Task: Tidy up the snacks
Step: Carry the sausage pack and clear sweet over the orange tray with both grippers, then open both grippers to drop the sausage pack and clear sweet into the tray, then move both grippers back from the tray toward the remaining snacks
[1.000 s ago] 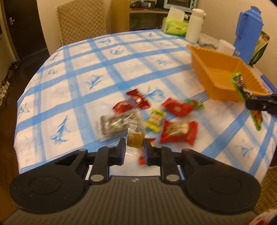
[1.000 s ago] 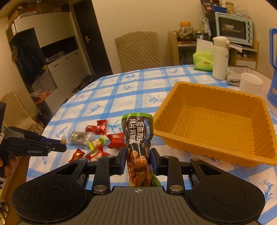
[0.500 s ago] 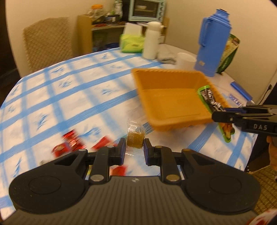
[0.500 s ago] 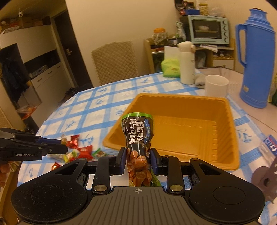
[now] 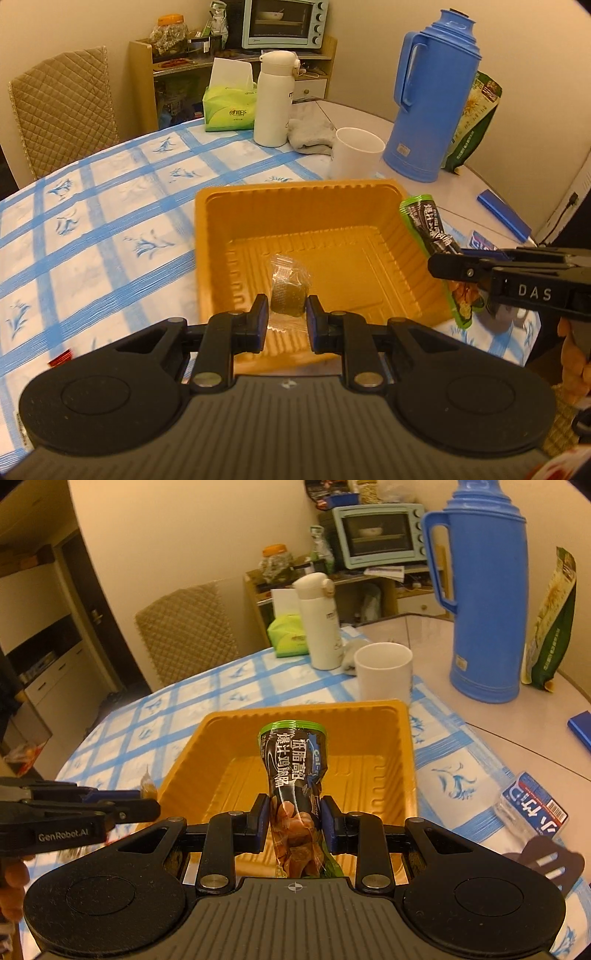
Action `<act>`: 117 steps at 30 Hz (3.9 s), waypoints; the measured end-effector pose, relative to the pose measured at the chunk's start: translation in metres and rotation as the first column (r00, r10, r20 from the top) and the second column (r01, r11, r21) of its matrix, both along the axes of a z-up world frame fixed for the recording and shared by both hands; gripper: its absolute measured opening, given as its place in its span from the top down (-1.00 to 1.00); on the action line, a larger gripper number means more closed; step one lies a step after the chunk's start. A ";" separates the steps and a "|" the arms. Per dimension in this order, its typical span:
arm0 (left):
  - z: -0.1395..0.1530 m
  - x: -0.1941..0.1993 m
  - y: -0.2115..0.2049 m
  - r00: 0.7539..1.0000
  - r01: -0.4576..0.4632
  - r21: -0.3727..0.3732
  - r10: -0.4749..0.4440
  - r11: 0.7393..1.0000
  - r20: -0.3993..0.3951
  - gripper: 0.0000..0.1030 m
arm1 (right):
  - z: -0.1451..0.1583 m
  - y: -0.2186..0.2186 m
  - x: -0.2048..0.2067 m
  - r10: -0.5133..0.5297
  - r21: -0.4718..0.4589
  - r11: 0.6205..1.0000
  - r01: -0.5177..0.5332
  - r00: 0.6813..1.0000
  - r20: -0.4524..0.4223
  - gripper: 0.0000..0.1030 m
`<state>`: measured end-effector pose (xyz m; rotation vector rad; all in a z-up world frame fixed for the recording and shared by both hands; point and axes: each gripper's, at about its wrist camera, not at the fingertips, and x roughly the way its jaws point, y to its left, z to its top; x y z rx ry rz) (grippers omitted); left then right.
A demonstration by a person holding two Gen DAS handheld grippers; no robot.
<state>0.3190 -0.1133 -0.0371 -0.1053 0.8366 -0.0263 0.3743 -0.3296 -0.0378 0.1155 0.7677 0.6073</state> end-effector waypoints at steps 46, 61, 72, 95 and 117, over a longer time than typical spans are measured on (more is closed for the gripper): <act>-0.045 0.086 -0.015 0.985 -0.114 -0.014 0.111 0.993 -0.130 0.62 | -0.050 0.015 0.091 -0.021 0.036 0.999 0.029 0.980 -0.198 -0.07; -0.023 0.053 -0.015 0.982 -0.176 -0.017 0.174 0.984 -0.075 -0.08 | -0.025 -0.001 0.069 -0.012 0.084 0.996 0.024 0.990 -0.141 -0.50; 0.008 -0.001 -0.019 0.976 -0.216 -0.031 0.216 0.976 -0.007 -0.23 | -0.008 -0.018 0.043 -0.001 0.105 0.994 0.011 0.995 -0.096 -0.61; 0.033 -0.124 0.034 0.960 -0.269 -0.061 0.272 0.961 0.059 -0.27 | 0.009 0.022 -0.056 0.193 0.108 0.977 -0.186 0.980 -0.055 -0.61; -0.018 -0.212 0.124 0.941 -0.332 -0.008 0.331 0.943 -0.068 -0.23 | -0.029 0.117 -0.120 0.257 0.013 0.966 -0.257 0.959 -0.122 -0.60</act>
